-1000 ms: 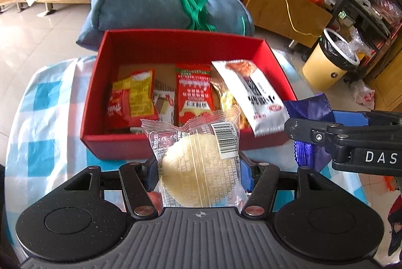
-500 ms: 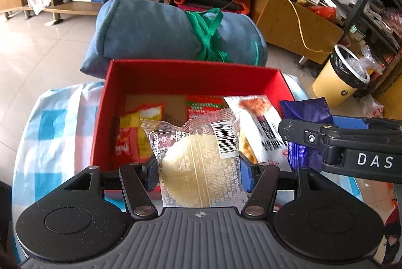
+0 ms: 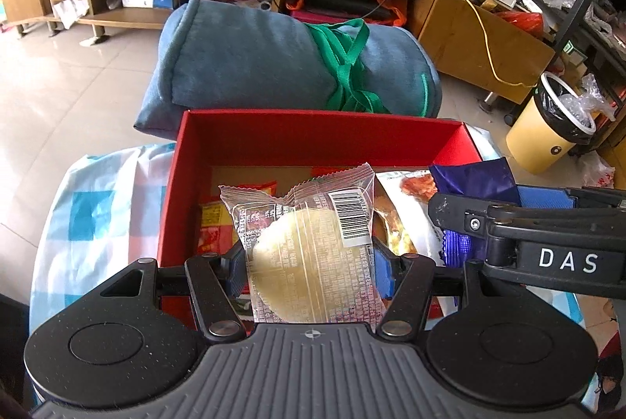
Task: Organize snacks
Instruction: 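Carry the bun packet and purple packet over the red box with both tools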
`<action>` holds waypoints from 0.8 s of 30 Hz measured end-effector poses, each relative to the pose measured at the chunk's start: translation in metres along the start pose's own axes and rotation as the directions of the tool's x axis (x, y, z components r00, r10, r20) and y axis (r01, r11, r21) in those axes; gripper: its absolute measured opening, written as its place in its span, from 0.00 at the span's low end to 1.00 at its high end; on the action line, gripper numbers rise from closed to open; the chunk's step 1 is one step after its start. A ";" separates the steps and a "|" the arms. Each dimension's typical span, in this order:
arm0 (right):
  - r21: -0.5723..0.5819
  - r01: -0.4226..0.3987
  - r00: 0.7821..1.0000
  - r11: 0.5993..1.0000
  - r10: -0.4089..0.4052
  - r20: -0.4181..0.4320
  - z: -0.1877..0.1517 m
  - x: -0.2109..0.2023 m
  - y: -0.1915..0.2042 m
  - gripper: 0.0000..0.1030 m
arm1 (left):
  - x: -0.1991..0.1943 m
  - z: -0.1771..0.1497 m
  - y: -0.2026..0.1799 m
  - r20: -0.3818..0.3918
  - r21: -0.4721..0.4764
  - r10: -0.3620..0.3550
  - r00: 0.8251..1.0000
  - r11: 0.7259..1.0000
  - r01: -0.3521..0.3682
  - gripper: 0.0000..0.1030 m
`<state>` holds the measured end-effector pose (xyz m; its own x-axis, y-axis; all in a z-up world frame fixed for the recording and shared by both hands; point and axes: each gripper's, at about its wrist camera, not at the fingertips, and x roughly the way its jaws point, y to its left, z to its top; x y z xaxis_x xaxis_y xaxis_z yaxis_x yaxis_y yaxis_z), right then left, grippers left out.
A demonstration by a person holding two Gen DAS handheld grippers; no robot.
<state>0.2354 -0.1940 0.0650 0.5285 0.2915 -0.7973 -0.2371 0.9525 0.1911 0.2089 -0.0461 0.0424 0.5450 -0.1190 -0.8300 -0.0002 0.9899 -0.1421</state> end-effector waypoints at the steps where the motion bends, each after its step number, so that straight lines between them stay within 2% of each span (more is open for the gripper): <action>1: 0.001 0.001 1.000 1.000 -0.001 -0.001 0.001 0.001 0.000 0.68 | 0.001 0.001 0.000 0.000 0.000 0.003 1.000 1.000 -0.003 0.65; 24: 0.020 0.013 0.999 1.000 -0.012 -0.046 0.005 0.036 -0.003 0.68 | 0.030 0.008 0.004 -0.034 0.007 0.061 0.998 0.998 -0.061 0.65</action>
<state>0.2595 -0.1859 0.0387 0.4932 0.2752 -0.8252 -0.2132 0.9579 0.1920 0.2317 -0.0449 0.0211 0.5149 -0.0608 -0.8551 -0.0274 0.9958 -0.0873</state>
